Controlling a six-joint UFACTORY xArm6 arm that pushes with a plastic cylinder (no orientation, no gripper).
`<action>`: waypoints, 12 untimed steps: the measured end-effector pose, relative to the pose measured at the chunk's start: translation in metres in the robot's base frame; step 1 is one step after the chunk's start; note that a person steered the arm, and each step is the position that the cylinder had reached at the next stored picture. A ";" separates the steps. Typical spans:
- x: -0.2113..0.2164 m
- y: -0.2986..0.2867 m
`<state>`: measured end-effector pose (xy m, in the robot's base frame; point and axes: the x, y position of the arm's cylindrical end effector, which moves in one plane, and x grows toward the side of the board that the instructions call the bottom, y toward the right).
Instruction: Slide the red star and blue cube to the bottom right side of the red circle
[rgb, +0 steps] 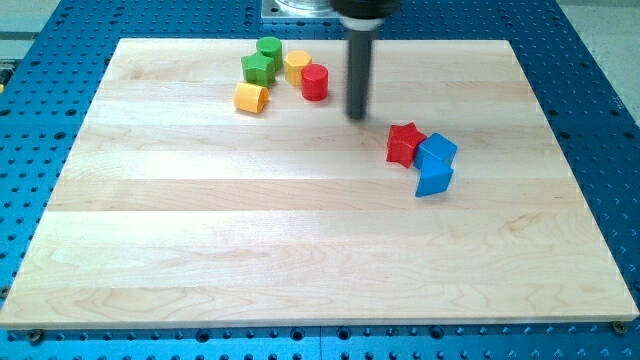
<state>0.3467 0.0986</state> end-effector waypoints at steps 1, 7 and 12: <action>0.014 0.123; 0.049 -0.079; 0.115 -0.152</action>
<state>0.4620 -0.0537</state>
